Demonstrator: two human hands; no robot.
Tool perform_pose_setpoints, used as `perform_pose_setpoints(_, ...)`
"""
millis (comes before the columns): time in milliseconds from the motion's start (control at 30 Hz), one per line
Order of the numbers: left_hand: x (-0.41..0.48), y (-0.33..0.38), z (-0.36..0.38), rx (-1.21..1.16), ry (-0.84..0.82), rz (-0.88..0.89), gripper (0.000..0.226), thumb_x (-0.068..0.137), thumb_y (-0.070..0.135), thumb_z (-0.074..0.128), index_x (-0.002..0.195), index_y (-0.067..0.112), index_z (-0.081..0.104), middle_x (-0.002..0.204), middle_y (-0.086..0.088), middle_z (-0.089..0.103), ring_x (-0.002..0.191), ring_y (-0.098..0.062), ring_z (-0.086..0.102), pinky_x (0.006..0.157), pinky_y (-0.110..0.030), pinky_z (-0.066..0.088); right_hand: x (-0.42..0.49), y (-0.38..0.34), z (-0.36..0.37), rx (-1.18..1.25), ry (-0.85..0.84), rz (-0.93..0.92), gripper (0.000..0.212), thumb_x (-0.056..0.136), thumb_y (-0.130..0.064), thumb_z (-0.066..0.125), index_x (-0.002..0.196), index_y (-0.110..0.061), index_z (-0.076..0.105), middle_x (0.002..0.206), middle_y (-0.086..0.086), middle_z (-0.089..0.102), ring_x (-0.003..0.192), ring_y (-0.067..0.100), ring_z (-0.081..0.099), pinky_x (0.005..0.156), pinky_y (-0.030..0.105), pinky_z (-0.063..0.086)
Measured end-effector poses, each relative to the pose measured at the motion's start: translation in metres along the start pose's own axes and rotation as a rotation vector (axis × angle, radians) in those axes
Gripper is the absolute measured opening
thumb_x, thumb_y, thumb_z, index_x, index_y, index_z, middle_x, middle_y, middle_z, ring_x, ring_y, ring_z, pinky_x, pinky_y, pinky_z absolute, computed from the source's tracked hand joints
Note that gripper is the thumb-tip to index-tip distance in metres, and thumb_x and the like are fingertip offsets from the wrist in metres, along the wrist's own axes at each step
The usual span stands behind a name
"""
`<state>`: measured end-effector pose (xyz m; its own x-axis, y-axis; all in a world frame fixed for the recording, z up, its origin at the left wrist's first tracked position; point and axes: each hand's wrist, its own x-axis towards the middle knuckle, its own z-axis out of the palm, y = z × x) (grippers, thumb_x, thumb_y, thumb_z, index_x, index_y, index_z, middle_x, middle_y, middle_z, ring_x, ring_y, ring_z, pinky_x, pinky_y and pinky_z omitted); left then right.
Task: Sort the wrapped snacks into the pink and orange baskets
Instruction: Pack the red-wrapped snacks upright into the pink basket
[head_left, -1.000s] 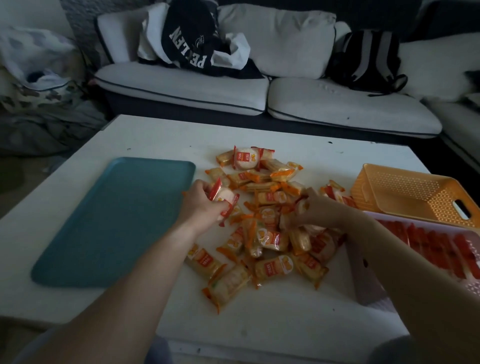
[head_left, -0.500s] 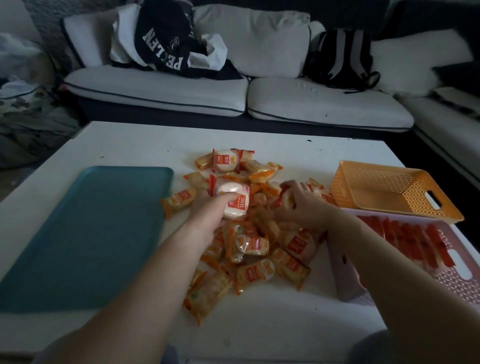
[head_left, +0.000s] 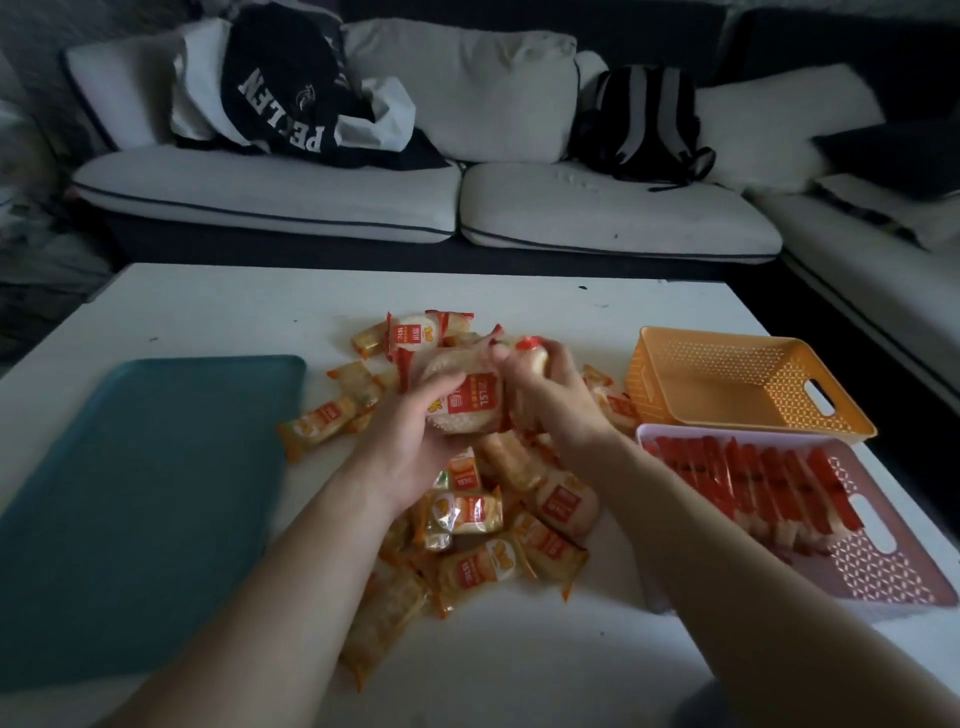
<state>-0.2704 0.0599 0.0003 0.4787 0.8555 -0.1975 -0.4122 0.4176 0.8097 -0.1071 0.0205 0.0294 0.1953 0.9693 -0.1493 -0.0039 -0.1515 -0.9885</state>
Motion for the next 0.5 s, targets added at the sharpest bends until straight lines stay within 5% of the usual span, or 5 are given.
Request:
perform_pose_setpoints(100, 0.008, -0.009, -0.002, 0.226, 0.145, 0.119, 0.052, 0.085, 0.02, 0.08, 0.133, 0.024, 0.058, 0.125, -0.009, 0.071, 0.114, -0.033, 0.07, 0.091, -0.053, 0.058, 0.01, 0.015, 0.005, -0.25, 0.036, 0.085, 0.077, 0.067, -0.096, 0.042, 0.11, -0.035, 0.058, 0.109, -0.002, 0.057, 0.106, 0.021, 0.053, 0.102, 0.05, 0.044)
perform_pose_setpoints(200, 0.009, -0.022, 0.003, 0.353, 0.278, 0.108, 0.071, 0.064, 0.037, 0.092, 0.125, 0.032, 0.057, 0.118, 0.0, 0.074, 0.104, -0.025, 0.074, 0.089, -0.054, 0.059, 0.037, 0.047, -0.006, -0.198, 0.044, 0.127, 0.051, 0.077, -0.077, 0.033, 0.076, -0.032, 0.056, 0.089, 0.006, 0.058, 0.087, 0.03, 0.048, 0.103, 0.06, 0.041)
perform_pose_setpoints(300, 0.01, -0.024, 0.01, 0.231, 0.242, 0.054, 0.052, 0.074, 0.043, 0.086, 0.119, 0.022, 0.07, 0.112, -0.008, 0.077, 0.103, -0.029, 0.074, 0.096, -0.059, 0.055, 0.014, 0.017, 0.001, -0.149, 0.079, 0.188, 0.056, 0.07, -0.057, 0.042, 0.103, -0.016, 0.063, 0.113, 0.018, 0.058, 0.102, 0.032, 0.057, 0.103, 0.058, 0.047)
perform_pose_setpoints(367, 0.011, -0.017, 0.015, 0.173, 0.207, -0.023, 0.069, 0.075, 0.063, 0.08, 0.129, 0.023, 0.064, 0.117, -0.011, 0.075, 0.106, -0.033, 0.073, 0.1, -0.06, 0.051, 0.007, -0.002, 0.001, -0.174, 0.097, 0.178, 0.041, 0.087, -0.04, 0.055, 0.12, -0.017, 0.06, 0.112, 0.01, 0.064, 0.101, 0.026, 0.064, 0.088, 0.044, 0.057)
perform_pose_setpoints(500, 0.027, -0.004, 0.025, 0.319, 0.167, 0.028, 0.088, 0.063, 0.05, 0.095, 0.136, 0.023, 0.054, 0.122, -0.006, 0.073, 0.104, -0.031, 0.074, 0.095, -0.059, 0.055, 0.011, -0.026, -0.022, -0.325, 0.041, 0.067, 0.021, 0.09, -0.031, 0.073, 0.108, -0.021, 0.066, 0.099, 0.004, 0.074, 0.088, 0.02, 0.074, 0.078, 0.036, 0.063)
